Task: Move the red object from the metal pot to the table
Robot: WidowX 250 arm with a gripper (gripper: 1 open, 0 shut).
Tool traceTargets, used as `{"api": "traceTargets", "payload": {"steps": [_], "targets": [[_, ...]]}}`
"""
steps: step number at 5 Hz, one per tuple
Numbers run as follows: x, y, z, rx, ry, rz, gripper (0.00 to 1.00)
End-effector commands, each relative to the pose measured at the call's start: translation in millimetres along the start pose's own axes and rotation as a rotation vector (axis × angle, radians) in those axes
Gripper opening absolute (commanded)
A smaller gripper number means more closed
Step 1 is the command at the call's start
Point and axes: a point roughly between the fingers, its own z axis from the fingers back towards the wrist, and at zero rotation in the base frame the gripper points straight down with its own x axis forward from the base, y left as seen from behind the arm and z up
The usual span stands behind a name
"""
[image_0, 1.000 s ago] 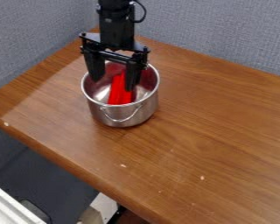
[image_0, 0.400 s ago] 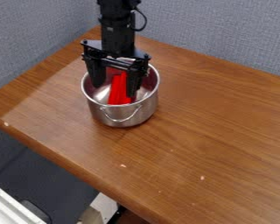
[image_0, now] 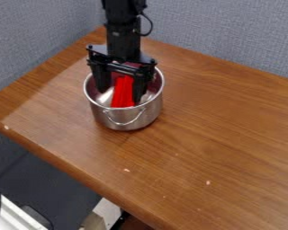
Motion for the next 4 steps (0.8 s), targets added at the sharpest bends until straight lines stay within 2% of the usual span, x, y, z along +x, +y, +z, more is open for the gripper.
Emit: {"api": "traceTargets", "payload": {"steps": [1,4], "targets": [[7.4,0.1,4.7,0.013,-0.036,-0.002,1.00],[12.1,3.1,-1.3,0.019,-0.034,0.009,1.00]]}}
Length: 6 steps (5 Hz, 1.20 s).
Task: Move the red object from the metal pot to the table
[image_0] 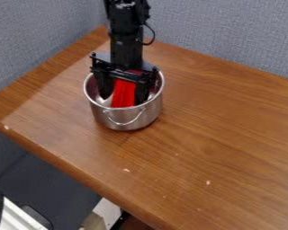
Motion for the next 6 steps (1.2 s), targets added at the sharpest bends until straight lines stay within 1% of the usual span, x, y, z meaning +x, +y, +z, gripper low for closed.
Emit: {"api": "traceTargets", "payload": {"steps": [1,6], "targets": [[7.3,3.3,8.4,0.012,-0.039,-0.002,1.00],[10.9,7.9,4.7,0.011,-0.032,0.006,1.00]]}}
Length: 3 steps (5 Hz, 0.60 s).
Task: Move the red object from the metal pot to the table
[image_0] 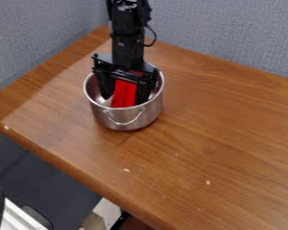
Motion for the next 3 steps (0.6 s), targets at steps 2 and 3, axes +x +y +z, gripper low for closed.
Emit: {"api": "traceTargets", "payload": {"steps": [2,3], "targets": [[8.5,8.3,9.1,0.005,-0.038,0.019,1.00],[8.8,8.7,8.9,0.004,-0.037,0.020,1.00]]}}
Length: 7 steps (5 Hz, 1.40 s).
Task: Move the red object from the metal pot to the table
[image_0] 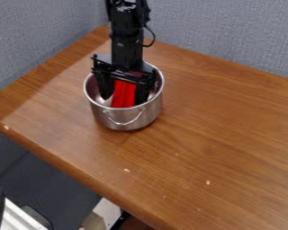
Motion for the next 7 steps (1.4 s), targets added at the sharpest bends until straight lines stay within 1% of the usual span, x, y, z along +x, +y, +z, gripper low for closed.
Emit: {"api": "traceTargets", "payload": {"steps": [1,3,4,5,7], "targets": [[7.5,6.4,10.5,0.004,-0.041,0.016,1.00],[8.3,6.8,10.8,-0.001,-0.039,0.018,1.00],[8.3,6.6,9.2,-0.004,-0.040,0.018,0.00],[7.4,5.9,11.2,-0.010,-0.042,0.013,0.00],[2.5,2.3,39.1,-0.015,-0.108,-0.001,0.00]]}}
